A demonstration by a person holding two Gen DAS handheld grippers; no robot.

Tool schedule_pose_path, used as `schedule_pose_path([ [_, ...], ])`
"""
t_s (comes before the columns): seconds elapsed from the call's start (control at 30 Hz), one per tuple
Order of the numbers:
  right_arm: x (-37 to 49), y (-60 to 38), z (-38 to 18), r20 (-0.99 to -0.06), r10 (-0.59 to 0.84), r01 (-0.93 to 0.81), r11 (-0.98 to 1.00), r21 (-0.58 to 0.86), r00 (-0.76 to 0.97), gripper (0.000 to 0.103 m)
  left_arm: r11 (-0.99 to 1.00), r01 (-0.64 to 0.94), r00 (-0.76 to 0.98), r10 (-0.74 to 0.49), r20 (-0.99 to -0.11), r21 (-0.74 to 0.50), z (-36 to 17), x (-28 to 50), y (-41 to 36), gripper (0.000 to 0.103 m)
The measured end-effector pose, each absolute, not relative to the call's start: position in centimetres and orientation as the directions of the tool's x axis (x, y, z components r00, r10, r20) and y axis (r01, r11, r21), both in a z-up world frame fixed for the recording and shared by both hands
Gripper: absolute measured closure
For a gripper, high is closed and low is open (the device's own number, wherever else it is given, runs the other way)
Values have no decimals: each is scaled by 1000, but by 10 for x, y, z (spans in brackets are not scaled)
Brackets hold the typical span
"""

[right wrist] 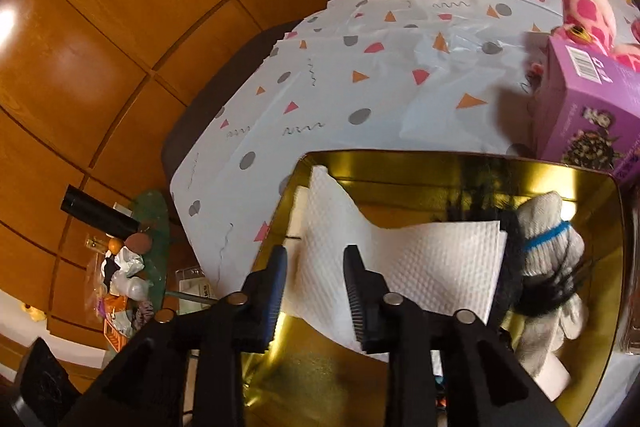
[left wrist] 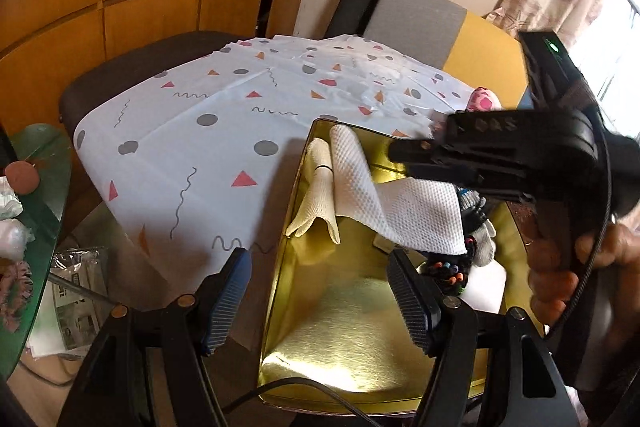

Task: Organize soft objects
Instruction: 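Carry the white towel into the gold tray and open the right tool, then move both tools back toward the pink towel roll and brown scrunchie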

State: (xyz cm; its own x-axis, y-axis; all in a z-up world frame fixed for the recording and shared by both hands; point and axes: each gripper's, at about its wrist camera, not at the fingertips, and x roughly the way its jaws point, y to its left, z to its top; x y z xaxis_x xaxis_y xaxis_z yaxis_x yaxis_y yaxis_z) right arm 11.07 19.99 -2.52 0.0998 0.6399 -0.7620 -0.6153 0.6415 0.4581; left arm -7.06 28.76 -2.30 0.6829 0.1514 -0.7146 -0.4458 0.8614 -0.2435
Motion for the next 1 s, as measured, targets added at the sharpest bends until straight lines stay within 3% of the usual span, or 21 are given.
schedule_pose_path([
  [0.23,108,160,-20,-765,617,-610,682,403,184,70,858,-454,678,158,-718,-240,-23,-70,288,31],
  [0.43,90,127,-4,-762,557,-648,720,247,329,62,877,-432,686,171,-707,-208,-14,-68,276,28],
  [1.0,84,6,14,-716,434,-545,833,89,546,62,940,-319,690,146,-709,-118,-3,-49,226,27],
])
